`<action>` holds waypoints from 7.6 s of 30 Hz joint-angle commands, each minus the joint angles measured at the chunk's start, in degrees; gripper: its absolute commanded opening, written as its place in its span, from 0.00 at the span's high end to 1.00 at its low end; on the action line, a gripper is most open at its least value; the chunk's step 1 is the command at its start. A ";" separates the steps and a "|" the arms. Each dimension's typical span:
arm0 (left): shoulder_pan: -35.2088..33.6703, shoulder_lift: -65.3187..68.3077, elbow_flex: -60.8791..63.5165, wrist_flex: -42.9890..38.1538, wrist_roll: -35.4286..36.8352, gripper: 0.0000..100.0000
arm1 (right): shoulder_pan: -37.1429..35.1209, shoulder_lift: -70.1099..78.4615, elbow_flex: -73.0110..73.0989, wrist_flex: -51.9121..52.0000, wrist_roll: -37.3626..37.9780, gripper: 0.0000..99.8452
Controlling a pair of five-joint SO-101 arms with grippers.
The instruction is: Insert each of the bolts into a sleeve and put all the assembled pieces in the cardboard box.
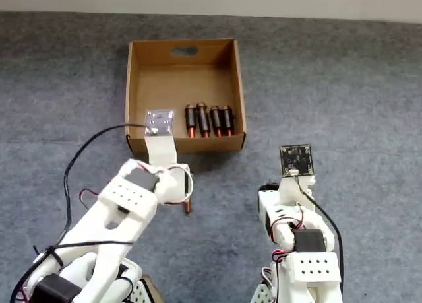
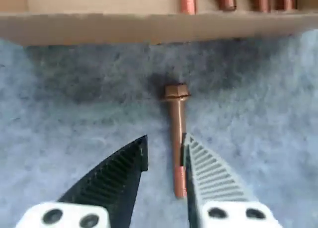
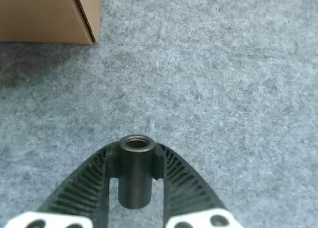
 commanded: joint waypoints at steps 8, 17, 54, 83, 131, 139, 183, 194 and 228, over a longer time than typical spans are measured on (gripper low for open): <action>1.63 -0.92 6.20 -14.42 8.26 0.85 | -0.48 -0.92 -0.31 -0.22 0.88 0.99; 0.84 13.58 -2.07 -14.68 8.35 0.85 | -0.48 -0.92 -0.31 -0.22 0.88 0.99; 0.66 4.35 -5.93 23.74 -10.81 0.90 | -0.48 -0.92 -0.22 -0.22 0.88 0.99; -3.38 4.35 0.48 12.13 -10.73 0.88 | -0.48 -0.75 -0.22 -0.22 0.88 0.99; -2.86 3.65 -66.51 49.49 -4.48 0.99 | -28.44 -2.24 -5.85 -25.63 -8.44 0.99; 1.71 3.65 -66.68 44.22 0.18 0.99 | -28.70 -23.87 2.59 -24.48 -6.86 0.99; 10.59 -27.82 -15.96 -7.91 -10.02 0.99 | -28.70 -26.86 7.08 -24.75 -7.12 0.99; 10.59 -30.81 -14.90 -10.64 -10.11 0.99 | -28.70 -26.86 7.16 -24.75 -7.12 0.99; 8.75 -47.52 5.23 -16.35 -16.44 0.99 | -28.70 -26.86 7.16 -24.75 -7.12 0.99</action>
